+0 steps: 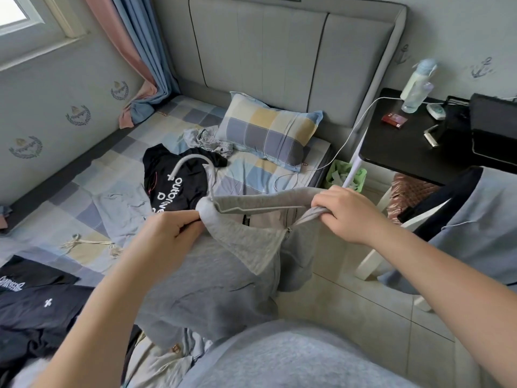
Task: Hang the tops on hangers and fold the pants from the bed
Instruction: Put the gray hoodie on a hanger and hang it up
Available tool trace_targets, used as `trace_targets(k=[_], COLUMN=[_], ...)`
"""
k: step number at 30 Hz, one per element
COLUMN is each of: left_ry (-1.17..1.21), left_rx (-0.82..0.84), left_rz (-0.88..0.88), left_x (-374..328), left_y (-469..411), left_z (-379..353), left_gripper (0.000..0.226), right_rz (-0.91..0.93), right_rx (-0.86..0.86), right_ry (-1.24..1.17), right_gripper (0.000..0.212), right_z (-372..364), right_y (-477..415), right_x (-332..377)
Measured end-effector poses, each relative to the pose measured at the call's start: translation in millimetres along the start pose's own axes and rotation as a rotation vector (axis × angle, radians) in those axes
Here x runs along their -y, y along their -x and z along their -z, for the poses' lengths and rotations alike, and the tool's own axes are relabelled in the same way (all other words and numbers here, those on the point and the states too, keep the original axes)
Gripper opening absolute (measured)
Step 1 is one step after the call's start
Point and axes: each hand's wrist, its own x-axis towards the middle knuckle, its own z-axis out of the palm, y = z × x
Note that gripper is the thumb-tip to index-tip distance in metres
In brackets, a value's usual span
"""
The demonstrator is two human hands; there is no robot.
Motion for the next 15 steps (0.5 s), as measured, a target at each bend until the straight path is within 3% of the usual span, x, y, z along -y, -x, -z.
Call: trace_targets(k=[4,8,10,12,14,15], left_ry=[-0.122,-0.168,-0.077,0.068,0.223,0.287], left_rx=[-0.010,0.001,-0.078,-0.226,-0.302,-0.317], left_rz=[0.013,0.022,0.047,0.042,-0.030,-0.070], left_x=[-5.7,-27.7,-31.3,-23.9,-19.2,-18.6], left_y=[-7.8,-19.3,-27.0,-32.8,-32.5,-30.8], left_z=[-24.5,-61.9,-64.8,-52.4,-37.4,-32.4], left_gripper=[0.024,0.044,0.047,0.044,0.038,0.033], right_rz=[-0.061,0.156,0.295,0.366,0.348,0.333], right_rx=[-0.016,-0.211,-0.263,-0.062,0.335,0.445], right_ry=[-0.102,-0.233,-0.309,-0.372,-0.399,-0.454], right_gripper=[0.016,0.021,0.022,0.026,0.027,0.029], right_z=[24.0,55.5,73.0,83.8,90.7,95.0], right_y=[-7.7,-12.0,-6.3,4.8,16.5,20.2], right_x=[25.8,81.1,110.9,124.9,119.5,113.6])
